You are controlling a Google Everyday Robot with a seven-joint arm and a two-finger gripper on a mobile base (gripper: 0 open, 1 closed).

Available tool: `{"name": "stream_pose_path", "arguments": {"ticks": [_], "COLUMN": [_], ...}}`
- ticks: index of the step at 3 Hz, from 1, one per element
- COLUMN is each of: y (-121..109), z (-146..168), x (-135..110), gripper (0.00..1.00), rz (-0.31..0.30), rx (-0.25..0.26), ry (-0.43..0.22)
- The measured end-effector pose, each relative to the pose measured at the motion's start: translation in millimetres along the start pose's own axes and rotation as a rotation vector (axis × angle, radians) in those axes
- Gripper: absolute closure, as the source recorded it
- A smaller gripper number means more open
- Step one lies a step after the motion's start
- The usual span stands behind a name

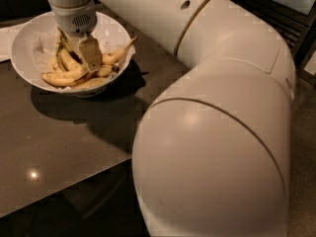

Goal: Pick banana from white bowl

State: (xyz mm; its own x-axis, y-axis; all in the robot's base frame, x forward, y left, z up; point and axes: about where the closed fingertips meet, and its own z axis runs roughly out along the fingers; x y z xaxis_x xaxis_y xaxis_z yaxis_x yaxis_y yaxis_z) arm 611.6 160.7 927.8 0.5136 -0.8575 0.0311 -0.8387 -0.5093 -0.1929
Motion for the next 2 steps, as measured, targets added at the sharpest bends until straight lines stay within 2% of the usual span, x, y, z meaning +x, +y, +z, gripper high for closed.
{"name": "stream_pose_path", "arguments": {"ticks": [2], "y": [0.8], "z": [8.9], "x": [2.6], "gripper": [0.43], "rz": [-0.003], "rx": [-0.018], "ry": [0.002]}}
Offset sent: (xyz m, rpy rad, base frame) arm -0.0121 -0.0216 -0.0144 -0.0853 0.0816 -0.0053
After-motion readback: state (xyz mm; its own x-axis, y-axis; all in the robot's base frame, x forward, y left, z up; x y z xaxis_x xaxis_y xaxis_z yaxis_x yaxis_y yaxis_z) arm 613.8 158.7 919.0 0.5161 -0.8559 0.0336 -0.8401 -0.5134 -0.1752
